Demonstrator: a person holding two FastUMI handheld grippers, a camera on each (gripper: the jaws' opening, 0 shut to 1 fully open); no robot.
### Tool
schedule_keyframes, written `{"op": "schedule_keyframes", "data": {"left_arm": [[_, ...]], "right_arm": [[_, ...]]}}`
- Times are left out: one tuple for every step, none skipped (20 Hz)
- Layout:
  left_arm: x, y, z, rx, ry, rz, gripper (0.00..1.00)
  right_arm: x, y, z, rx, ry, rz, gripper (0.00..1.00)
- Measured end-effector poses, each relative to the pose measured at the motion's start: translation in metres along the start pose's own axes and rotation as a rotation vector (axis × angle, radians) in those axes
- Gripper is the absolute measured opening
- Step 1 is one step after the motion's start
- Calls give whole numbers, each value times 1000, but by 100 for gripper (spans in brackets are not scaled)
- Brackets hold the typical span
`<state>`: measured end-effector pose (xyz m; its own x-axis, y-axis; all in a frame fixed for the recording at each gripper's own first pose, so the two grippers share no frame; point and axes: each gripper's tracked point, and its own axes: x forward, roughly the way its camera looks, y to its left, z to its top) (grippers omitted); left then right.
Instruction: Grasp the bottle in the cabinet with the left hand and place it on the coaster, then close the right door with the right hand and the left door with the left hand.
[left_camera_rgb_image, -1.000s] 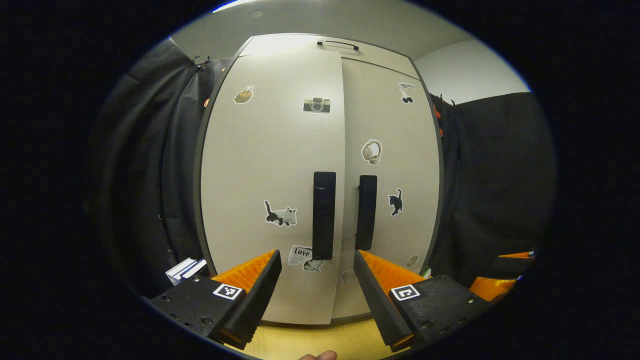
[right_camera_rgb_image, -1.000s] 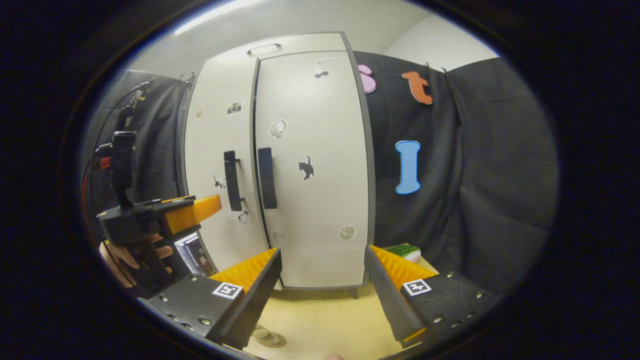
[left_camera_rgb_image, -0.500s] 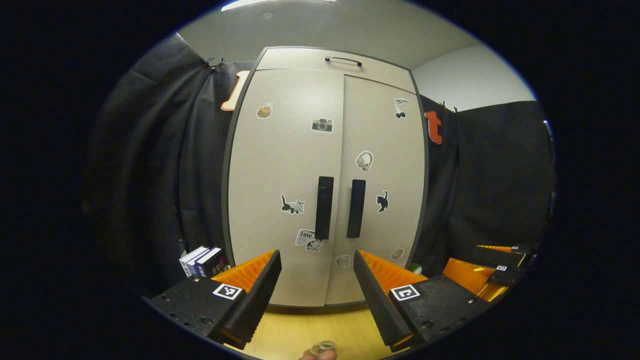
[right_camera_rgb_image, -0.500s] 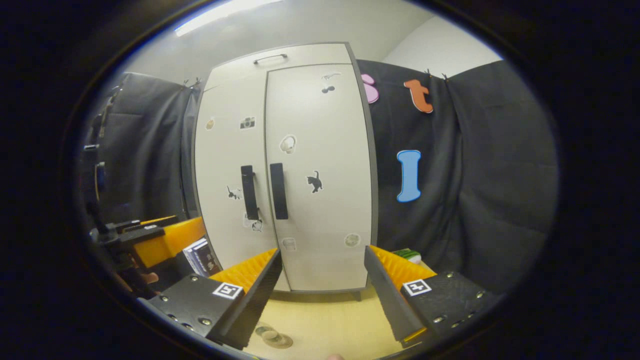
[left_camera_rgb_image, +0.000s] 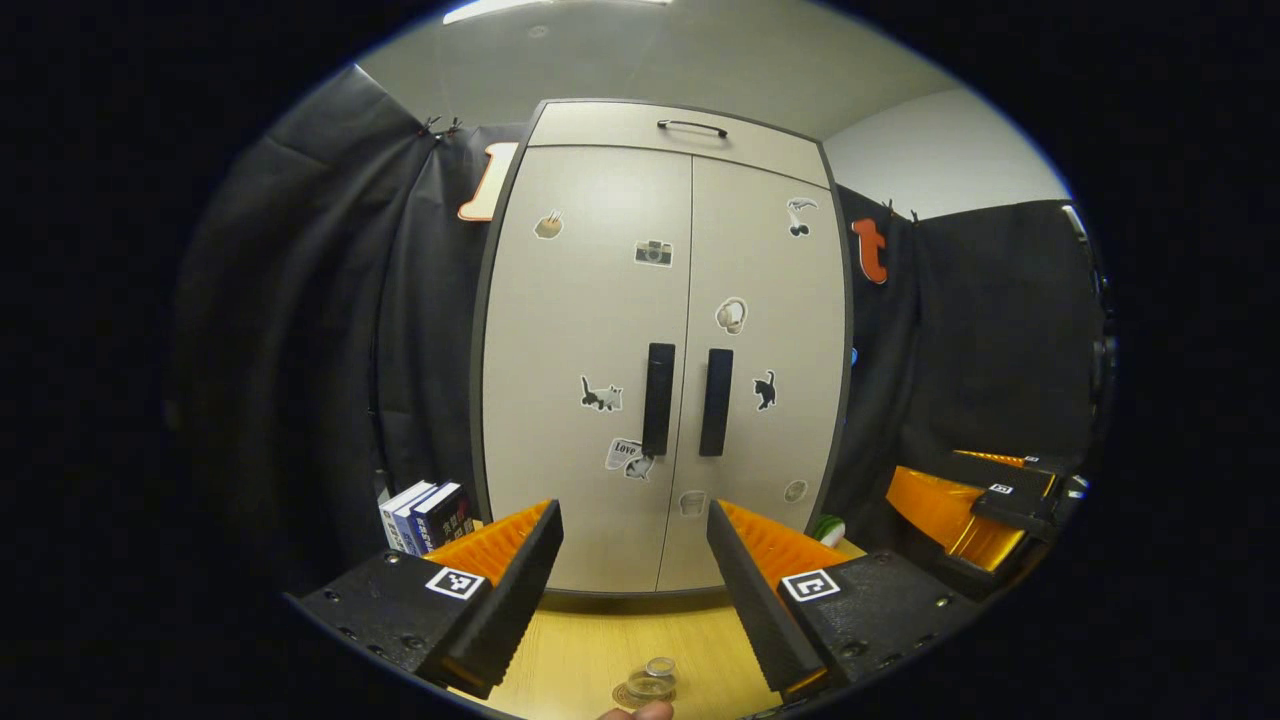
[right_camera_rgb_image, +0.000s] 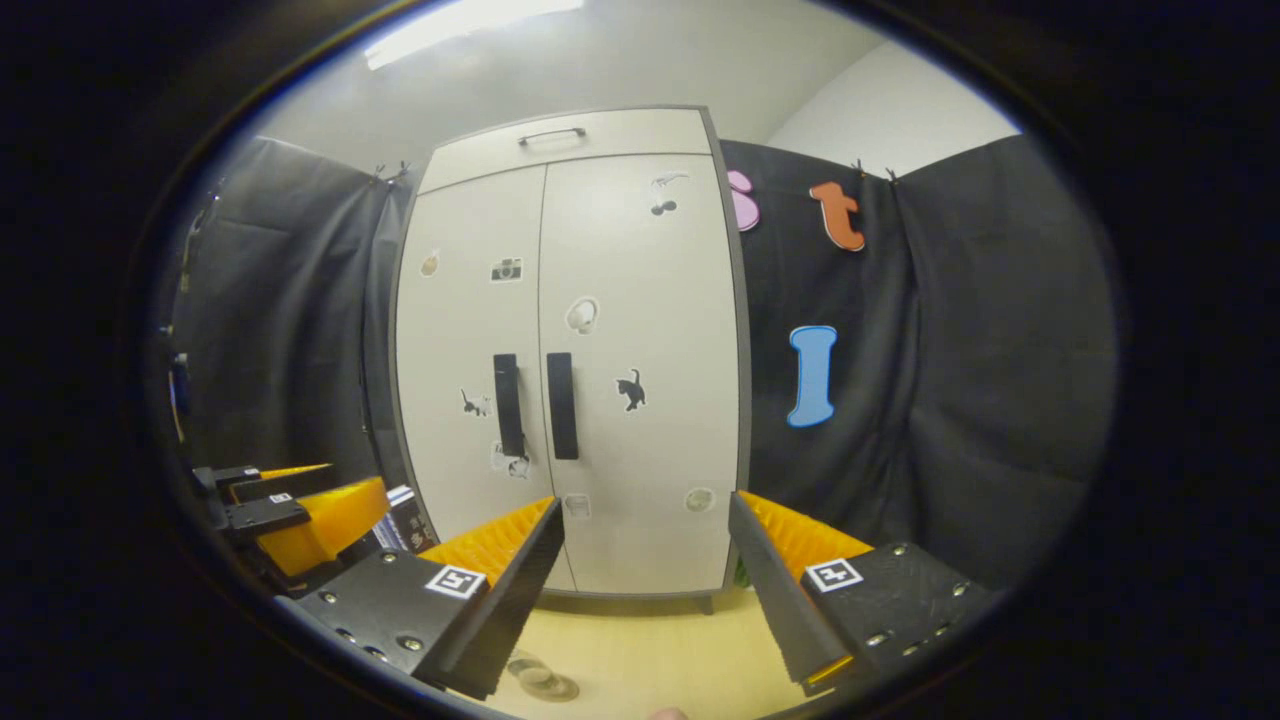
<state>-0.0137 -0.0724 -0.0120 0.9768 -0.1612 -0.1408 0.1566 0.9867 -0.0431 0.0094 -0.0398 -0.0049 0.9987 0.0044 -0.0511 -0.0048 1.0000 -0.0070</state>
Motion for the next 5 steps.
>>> {"op": "schedule_keyframes", "data": {"left_arm": [[-1, 0, -1, 0, 3, -2, 92], [-1, 1, -3, 2, 6, 3, 93], [-2, 2, -3, 5, 8, 5, 92], [-3, 1, -3, 3, 7, 6, 93], [-4, 1, -3, -1, 9, 5, 93]], "right_arm": [[0, 0, -1, -2, 3, -2, 100], [0, -1, -1, -4, 3, -4, 100], [1, -1, -2, -6, 3, -6, 100], [0, -1, -2, -7, 4, -6, 100], [0, -2, -2, -8, 5, -8, 100]]}}
